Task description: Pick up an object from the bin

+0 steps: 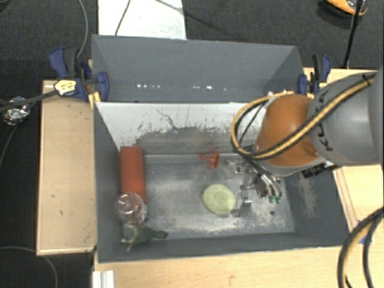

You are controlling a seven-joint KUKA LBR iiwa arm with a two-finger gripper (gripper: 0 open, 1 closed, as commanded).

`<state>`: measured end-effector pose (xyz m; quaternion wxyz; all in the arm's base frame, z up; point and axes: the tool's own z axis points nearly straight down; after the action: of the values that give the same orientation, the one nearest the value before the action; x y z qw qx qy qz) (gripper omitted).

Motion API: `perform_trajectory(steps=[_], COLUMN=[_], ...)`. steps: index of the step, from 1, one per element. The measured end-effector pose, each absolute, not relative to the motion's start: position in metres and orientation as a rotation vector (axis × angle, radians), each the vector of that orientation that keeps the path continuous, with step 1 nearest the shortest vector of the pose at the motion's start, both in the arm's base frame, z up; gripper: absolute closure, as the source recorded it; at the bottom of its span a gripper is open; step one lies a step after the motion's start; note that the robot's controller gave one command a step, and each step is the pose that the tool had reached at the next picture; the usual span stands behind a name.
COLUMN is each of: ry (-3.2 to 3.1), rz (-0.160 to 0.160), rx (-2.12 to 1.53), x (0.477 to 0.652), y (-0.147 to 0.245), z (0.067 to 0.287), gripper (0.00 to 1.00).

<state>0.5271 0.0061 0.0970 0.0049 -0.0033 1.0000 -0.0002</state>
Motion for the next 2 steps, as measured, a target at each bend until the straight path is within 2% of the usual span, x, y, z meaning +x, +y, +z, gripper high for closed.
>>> perform_trajectory(steps=[1,2], ry=[3.138,3.099], rz=[-0.001,-0.005], rx=[-0.098,-0.429], x=[0.543,0.566], y=[0.005,0.0], z=[0.125,0.171], gripper=[0.0,0.0])
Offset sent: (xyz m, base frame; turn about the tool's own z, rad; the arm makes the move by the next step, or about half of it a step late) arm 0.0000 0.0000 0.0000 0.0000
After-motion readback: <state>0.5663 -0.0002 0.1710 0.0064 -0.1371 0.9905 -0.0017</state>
